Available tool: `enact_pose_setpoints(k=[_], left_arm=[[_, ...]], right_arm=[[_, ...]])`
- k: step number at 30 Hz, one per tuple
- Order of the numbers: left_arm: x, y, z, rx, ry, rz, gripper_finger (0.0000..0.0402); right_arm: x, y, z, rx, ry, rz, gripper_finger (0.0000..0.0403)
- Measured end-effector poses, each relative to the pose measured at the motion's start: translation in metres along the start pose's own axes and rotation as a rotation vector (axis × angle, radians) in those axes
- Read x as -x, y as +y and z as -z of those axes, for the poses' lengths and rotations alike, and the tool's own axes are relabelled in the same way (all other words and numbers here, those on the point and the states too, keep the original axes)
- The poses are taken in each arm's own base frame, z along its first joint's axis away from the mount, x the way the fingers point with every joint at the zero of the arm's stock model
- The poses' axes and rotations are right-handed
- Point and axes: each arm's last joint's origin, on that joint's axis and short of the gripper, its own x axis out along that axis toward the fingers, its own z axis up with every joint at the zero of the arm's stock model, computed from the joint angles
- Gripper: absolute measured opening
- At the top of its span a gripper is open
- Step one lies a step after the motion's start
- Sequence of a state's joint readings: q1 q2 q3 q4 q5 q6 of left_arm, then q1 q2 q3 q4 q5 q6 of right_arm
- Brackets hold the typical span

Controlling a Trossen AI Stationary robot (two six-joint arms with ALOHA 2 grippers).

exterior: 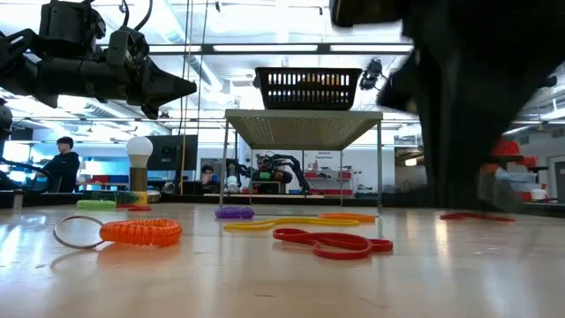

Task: Pick & Place Office Desk Supplies
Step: Put the black spring keychain into the bottom black bin on the shelf

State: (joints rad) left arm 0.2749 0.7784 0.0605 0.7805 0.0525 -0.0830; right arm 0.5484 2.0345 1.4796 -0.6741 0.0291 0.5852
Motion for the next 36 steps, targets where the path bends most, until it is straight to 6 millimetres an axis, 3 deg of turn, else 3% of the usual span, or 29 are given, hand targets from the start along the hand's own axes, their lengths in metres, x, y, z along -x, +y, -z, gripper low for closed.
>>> enact_pose_setpoints(k=[3, 5, 11, 16, 19, 21, 23, 26, 31, 36], left_arm=[[0.000, 0.000, 0.000, 0.000, 0.001, 0.000, 0.0020], [0.000, 0.000, 0.000, 0.000, -0.002, 0.000, 0.0020], [0.000, 0.000, 0.000, 0.000, -0.001, 0.000, 0.0020], [0.000, 0.000, 0.000, 0.000, -0.001, 0.000, 0.0020], [0.000, 0.000, 0.000, 0.000, -0.001, 0.000, 0.0020], [0.000, 0.000, 0.000, 0.000, 0.001, 0.000, 0.0020], [0.000, 0.000, 0.000, 0.000, 0.001, 0.000, 0.0020], [0.000, 0.000, 0.000, 0.000, 0.000, 0.000, 0.0020], [0.000, 0.000, 0.000, 0.000, 0.000, 0.000, 0.0020], [0.000, 0.000, 0.000, 0.000, 0.000, 0.000, 0.0020]], right_arm=[[0.033, -0.006, -0.006, 0.001, -0.061, -0.009, 0.0040], [0.066, -0.013, -0.009, -0.015, -0.112, -0.024, 0.0040], [0.190, -0.054, -0.013, -0.095, -0.342, 0.026, 0.0040], [0.291, -0.116, -0.022, -0.165, -0.568, 0.179, 0.0041], [0.337, -0.160, -0.028, -0.228, -0.683, 0.271, 0.0041], [0.357, -0.192, -0.032, -0.252, -0.733, 0.307, 0.0041], [0.365, -0.225, -0.034, -0.276, -0.738, 0.329, 0.0041], [0.357, -0.277, -0.040, -0.335, -0.682, 0.345, 0.0041], [0.306, -0.356, -0.057, -0.391, -0.495, 0.348, 0.0041], [0.266, -0.413, -0.061, -0.443, -0.405, 0.340, 0.0041]])
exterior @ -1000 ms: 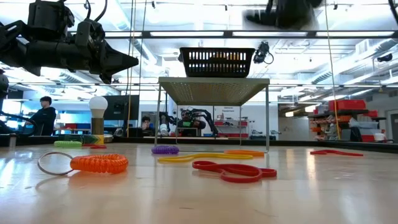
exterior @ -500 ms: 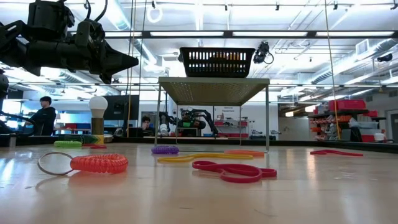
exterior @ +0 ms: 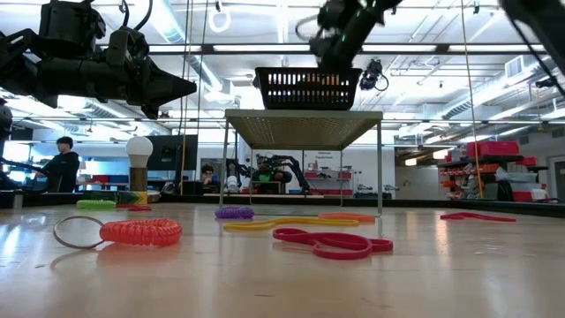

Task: Pick & Place Office Desk Supplies
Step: Put the black spring keychain into the bottom black bin on the shelf

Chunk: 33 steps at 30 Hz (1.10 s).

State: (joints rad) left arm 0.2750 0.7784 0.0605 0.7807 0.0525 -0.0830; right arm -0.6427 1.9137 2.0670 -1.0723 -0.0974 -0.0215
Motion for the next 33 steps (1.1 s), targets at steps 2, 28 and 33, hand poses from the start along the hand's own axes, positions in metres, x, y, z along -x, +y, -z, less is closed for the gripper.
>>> enact_pose_setpoints(k=[2, 28, 33], left_arm=[[0.000, 0.000, 0.000, 0.000, 0.000, 0.000, 0.0020], [0.000, 0.000, 0.000, 0.000, 0.000, 0.000, 0.0020], [0.000, 0.000, 0.000, 0.000, 0.000, 0.000, 0.0020]], right_arm=[[-0.007, -0.011, -0.002, -0.016, -0.010, 0.012, 0.0041], [0.124, 0.005, 0.018, -0.001, -0.206, 0.031, 0.0037], [0.138, 0.051, 0.034, 0.059, -0.136, -0.049, 0.0037]])
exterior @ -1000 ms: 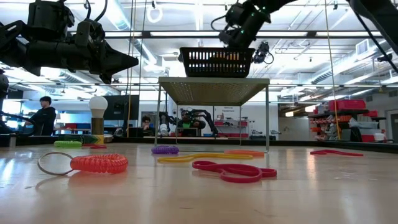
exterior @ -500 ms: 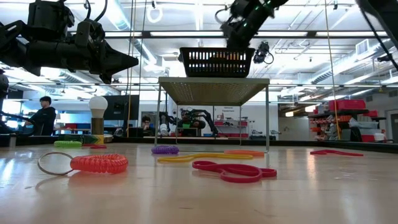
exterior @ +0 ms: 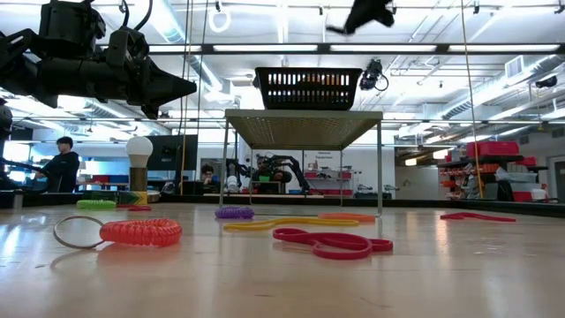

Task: Pick & Place Office Desk Supplies
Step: Put the black spring keychain into the bottom black bin on the shelf

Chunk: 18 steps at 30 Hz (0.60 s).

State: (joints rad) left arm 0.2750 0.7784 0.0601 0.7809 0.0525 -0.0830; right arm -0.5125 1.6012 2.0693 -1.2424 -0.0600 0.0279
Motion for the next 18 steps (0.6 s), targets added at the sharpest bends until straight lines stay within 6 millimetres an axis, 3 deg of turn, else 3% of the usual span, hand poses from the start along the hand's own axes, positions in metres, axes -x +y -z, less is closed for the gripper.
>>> enact_pose_setpoints(k=[5, 9, 13, 18], left_arm=[[0.000, 0.000, 0.000, 0.000, 0.000, 0.000, 0.0020], [0.000, 0.000, 0.000, 0.000, 0.000, 0.000, 0.0020], [0.000, 0.000, 0.000, 0.000, 0.000, 0.000, 0.0020], [0.000, 0.000, 0.000, 0.000, 0.000, 0.000, 0.0020]], right_arm=[[-0.007, 0.056, 0.007, 0.062, 0.048, -0.118, 0.0036], [-0.033, 0.084, 0.023, 0.063, 0.103, -0.095, 0.0036], [-0.068, 0.094, 0.044, 0.048, 0.170, -0.062, 0.0036], [-0.102, 0.091, 0.063, 0.026, 0.192, -0.037, 0.0036]])
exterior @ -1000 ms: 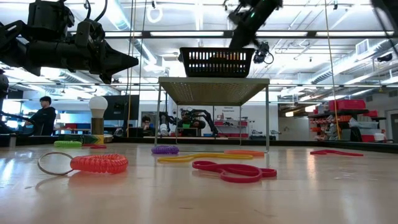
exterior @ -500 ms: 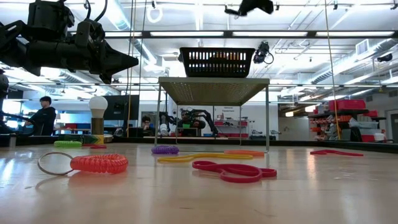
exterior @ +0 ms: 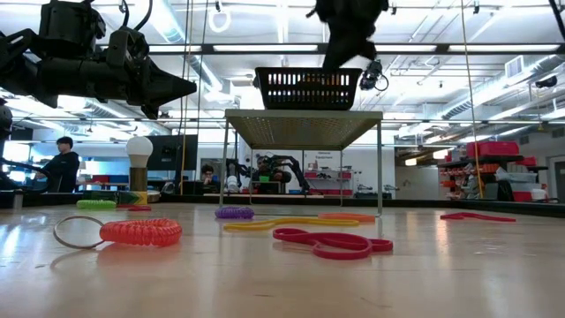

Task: Pick & Place Office Desk Supplies
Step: Put the black spring keychain into the bottom black bin on the shelf, then put the red rubber band into the top black bin on the shelf

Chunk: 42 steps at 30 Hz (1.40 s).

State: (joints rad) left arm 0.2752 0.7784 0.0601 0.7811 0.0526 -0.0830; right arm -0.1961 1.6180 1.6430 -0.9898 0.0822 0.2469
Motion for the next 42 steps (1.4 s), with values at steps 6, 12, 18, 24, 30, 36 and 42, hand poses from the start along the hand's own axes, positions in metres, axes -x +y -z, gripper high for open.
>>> enact_pose_setpoints(k=[6, 12, 18, 24, 30, 36, 42], left_arm=[[0.000, 0.000, 0.000, 0.000, 0.000, 0.000, 0.0020], [0.000, 0.000, 0.000, 0.000, 0.000, 0.000, 0.0020], [0.000, 0.000, 0.000, 0.000, 0.000, 0.000, 0.0020], [0.000, 0.000, 0.000, 0.000, 0.000, 0.000, 0.0020], [0.000, 0.000, 0.000, 0.000, 0.001, 0.000, 0.0020], [0.000, 0.000, 0.000, 0.000, 0.000, 0.000, 0.0020], [0.000, 0.000, 0.000, 0.000, 0.000, 0.001, 0.0020]], right_arm=[[-0.020, 0.001, 0.011, 0.002, 0.031, -0.004, 0.0049], [-0.025, 0.002, 0.013, 0.010, 0.018, -0.001, 0.0114], [-0.021, 0.012, 0.007, 0.025, -0.072, -0.038, 0.0191], [-0.005, 0.032, 0.013, 0.082, -0.105, -0.087, 0.0195], [-0.007, 0.074, 0.038, 0.133, -0.082, -0.146, 0.0061], [-0.026, 0.111, 0.069, 0.089, -0.110, -0.250, 0.0021], [-0.039, 0.132, 0.098, 0.026, -0.131, -0.261, 0.0007]])
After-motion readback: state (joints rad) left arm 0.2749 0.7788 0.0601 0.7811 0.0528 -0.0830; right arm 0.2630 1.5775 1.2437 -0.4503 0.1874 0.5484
